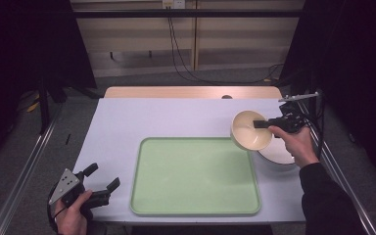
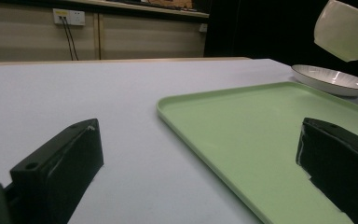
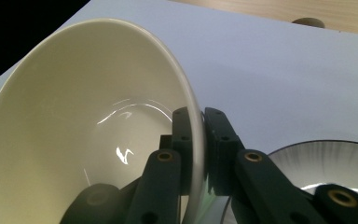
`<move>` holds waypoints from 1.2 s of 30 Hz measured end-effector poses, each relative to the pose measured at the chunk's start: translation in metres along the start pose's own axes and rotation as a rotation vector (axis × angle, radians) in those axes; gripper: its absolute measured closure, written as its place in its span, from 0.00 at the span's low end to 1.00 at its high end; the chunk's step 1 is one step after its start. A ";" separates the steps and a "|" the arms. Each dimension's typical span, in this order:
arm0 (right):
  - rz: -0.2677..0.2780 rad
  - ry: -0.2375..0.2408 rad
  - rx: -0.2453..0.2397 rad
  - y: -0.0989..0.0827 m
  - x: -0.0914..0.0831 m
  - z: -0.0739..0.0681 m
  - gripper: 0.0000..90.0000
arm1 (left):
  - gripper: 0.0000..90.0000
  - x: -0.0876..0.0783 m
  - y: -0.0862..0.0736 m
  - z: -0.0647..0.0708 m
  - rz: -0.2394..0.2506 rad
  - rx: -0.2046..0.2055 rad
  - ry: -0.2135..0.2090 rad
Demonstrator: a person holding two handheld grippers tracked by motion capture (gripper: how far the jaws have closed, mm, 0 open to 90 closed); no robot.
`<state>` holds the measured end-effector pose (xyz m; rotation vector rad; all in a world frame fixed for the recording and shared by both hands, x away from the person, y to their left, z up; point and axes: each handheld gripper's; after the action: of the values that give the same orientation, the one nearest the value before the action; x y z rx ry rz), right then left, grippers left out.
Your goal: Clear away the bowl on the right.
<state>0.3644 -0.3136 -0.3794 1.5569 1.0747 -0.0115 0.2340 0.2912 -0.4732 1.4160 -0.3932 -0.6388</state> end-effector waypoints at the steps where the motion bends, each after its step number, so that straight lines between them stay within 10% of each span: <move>1: -0.003 0.000 0.005 0.000 0.002 0.000 0.93 | 0.01 0.000 0.000 0.000 0.003 -0.004 0.000; 36: -0.170 -0.032 0.027 -0.015 0.058 0.005 0.93 | 0.01 0.001 0.000 0.001 0.019 0.004 -0.013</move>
<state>0.3907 -0.2839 -0.4239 1.4810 1.1823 -0.1672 0.2343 0.2898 -0.4732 1.4104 -0.4179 -0.6319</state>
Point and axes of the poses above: each handheld gripper's, and its own axes: x roughly forward along the jaws, y roughly out of its top, z roughly to its right, and after that the axes turned 5 degrees about z, right-handed
